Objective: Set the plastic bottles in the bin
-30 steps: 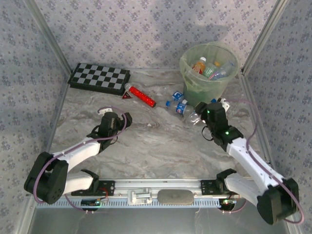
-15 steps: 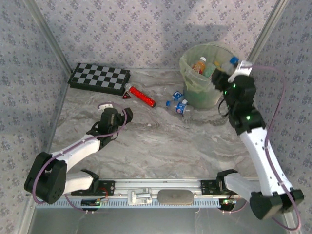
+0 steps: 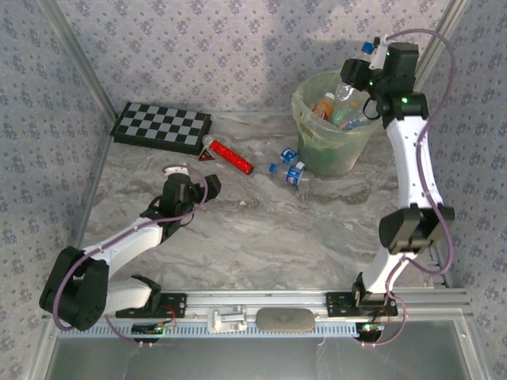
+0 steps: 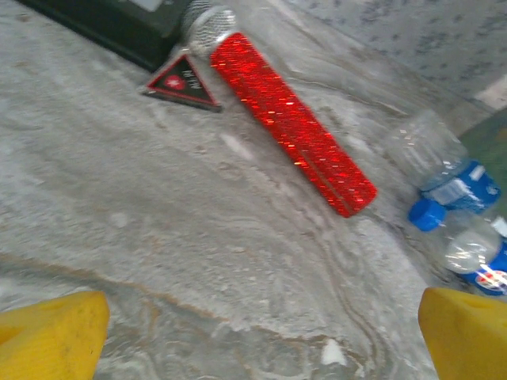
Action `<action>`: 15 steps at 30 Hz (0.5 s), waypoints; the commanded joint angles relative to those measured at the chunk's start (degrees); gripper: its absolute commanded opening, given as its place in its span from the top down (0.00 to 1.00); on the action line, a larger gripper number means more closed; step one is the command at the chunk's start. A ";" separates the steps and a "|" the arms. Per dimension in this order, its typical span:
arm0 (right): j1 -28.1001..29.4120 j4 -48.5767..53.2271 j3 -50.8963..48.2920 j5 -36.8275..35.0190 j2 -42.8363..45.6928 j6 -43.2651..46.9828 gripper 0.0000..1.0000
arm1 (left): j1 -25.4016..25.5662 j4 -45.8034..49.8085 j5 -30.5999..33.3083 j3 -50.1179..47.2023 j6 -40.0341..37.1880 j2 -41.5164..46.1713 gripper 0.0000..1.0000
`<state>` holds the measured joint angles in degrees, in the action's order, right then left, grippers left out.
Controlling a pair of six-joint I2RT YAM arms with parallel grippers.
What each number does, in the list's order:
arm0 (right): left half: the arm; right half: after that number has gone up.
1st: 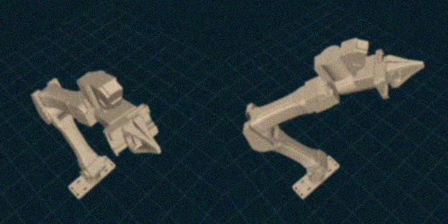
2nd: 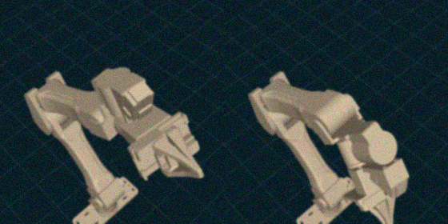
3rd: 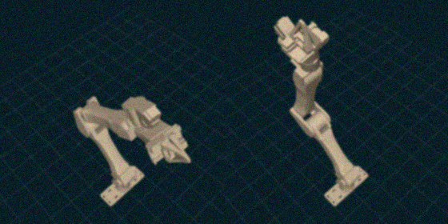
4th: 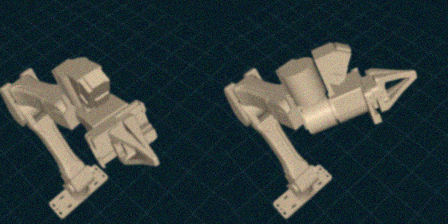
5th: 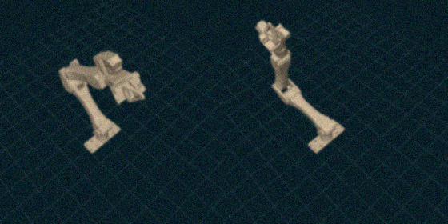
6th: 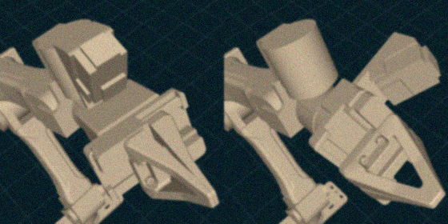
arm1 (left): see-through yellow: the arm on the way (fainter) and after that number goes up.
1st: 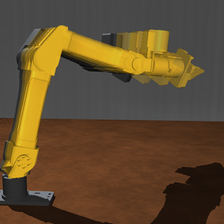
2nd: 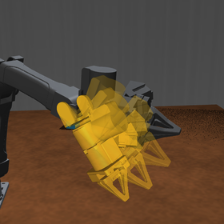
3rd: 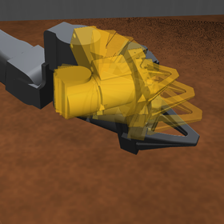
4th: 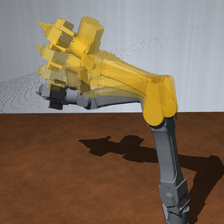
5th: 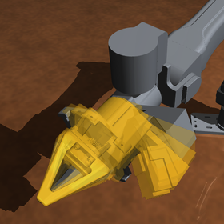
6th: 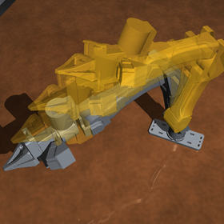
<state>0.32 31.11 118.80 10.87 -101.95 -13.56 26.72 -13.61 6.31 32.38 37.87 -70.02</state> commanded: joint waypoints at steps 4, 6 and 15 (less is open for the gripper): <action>-0.96 18.15 11.24 7.17 -7.29 1.94 0.51 | -0.18 -10.25 -14.48 1.93 -4.83 -3.15 0.00; -1.32 19.64 11.44 7.50 -7.90 2.09 0.50 | 0.00 -11.43 -17.28 2.52 -5.88 -4.17 0.00; -6.38 22.50 10.46 14.08 -10.83 -3.42 0.48 | 3.97 -5.75 -23.93 7.75 -15.27 -6.87 0.00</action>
<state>-4.12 51.13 127.55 20.29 -110.93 -14.04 28.93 -20.88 -13.58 36.75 28.40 -76.36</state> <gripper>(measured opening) 0.576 0.998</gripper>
